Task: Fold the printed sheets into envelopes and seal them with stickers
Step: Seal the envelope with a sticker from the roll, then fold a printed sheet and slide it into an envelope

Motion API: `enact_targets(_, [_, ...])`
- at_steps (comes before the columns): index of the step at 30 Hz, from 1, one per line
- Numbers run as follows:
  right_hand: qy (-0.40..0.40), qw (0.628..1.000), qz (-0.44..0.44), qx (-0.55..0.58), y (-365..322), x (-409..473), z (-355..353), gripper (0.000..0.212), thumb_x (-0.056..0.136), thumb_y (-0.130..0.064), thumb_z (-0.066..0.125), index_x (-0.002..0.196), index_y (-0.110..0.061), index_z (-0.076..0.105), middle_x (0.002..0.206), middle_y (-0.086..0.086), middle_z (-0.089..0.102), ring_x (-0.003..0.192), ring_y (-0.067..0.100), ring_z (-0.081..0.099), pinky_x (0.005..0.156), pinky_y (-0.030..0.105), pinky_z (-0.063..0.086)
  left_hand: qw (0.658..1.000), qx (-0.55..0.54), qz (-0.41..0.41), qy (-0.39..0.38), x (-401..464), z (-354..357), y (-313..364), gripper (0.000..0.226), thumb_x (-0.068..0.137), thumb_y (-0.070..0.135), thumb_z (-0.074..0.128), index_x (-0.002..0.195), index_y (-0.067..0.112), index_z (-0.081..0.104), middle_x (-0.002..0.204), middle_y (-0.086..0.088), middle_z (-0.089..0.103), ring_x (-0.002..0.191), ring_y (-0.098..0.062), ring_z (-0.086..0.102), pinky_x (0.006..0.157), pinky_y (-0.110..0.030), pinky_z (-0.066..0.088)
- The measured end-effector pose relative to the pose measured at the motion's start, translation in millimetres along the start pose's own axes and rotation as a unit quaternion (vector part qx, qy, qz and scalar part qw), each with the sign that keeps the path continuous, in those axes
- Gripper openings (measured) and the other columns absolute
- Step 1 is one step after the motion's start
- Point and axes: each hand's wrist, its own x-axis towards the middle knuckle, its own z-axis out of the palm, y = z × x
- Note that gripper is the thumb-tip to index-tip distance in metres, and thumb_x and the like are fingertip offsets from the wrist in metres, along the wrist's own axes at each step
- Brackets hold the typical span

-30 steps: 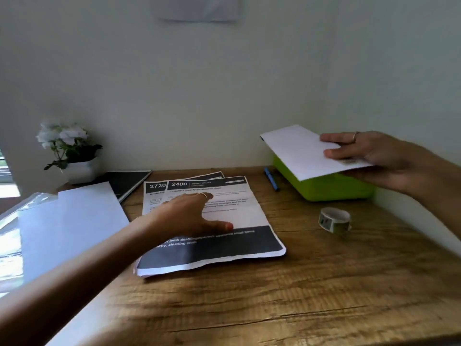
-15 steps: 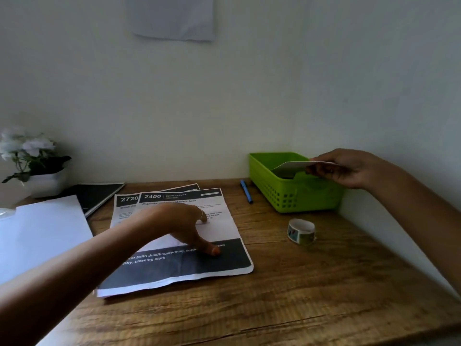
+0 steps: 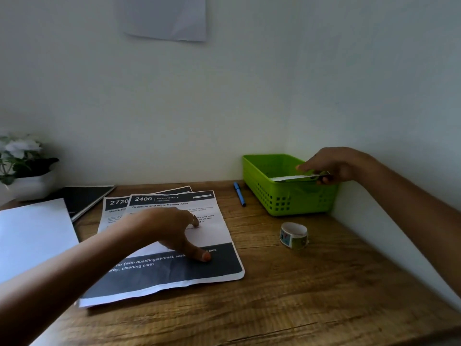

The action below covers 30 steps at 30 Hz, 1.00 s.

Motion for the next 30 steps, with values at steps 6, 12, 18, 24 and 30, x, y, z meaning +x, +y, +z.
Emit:
enact_targets(6, [0.039,0.991,0.005,-0.124,-8,-10,-6,0.042,0.089,-0.032,0.062,0.116,-0.002,0.051,0.114,0.018,0.054,0.054,0.020,0.050,0.047,0.026,0.043,1.000,0.012,0.000,-0.015,1,-2,0,0.091,0.075,0.068,0.054,0.147,0.024,0.020,0.155,-0.003,0.023,0.139,-0.024,0.027,0.112,-0.039,0.025])
enact_targets(12, [0.134,0.958,0.005,-0.252,-12,-27,-17,0.053,0.087,-0.040,0.063,0.123,-0.003,0.052,0.127,0.017,0.056,0.057,0.024,0.062,0.053,0.028,0.048,1.000,0.009,-0.001,-0.006,-2,1,3,0.093,0.074,0.072,0.050,0.148,0.026,0.017,0.156,-0.001,0.019,0.141,-0.023,0.022,0.114,-0.040,0.020])
enact_targets(18, [0.256,0.935,-0.117,-0.215,-22,-33,-4,0.052,0.083,-0.043,0.062,0.128,-0.020,0.052,0.108,0.012,0.064,0.072,0.029,0.068,0.082,0.042,0.055,1.000,-0.022,0.010,-0.004,-5,8,0,0.093,0.076,0.073,0.045,0.149,0.027,0.011,0.157,0.000,0.016,0.142,-0.023,0.020,0.115,-0.041,0.017])
enact_targets(24, [0.241,0.912,-0.260,-0.204,-50,-53,38,0.053,0.084,-0.045,0.060,0.130,-0.021,0.051,0.132,0.016,0.050,0.114,0.036,0.054,0.098,0.042,0.042,0.998,-0.066,0.018,0.013,-11,19,-2,0.096,0.072,0.076,0.045,0.149,0.030,0.011,0.157,0.003,0.015,0.142,-0.023,0.020,0.115,-0.043,0.017])
enact_targets(30, [0.122,0.915,-0.339,-0.180,-72,-73,96,0.043,0.087,-0.042,0.060,0.122,-0.017,0.058,0.132,0.008,0.052,0.090,0.020,0.058,0.084,0.035,0.050,0.996,-0.076,0.022,0.043,-24,29,0,0.095,0.071,0.079,0.043,0.149,0.033,0.012,0.157,0.006,0.014,0.142,-0.020,0.020,0.114,-0.041,0.017])
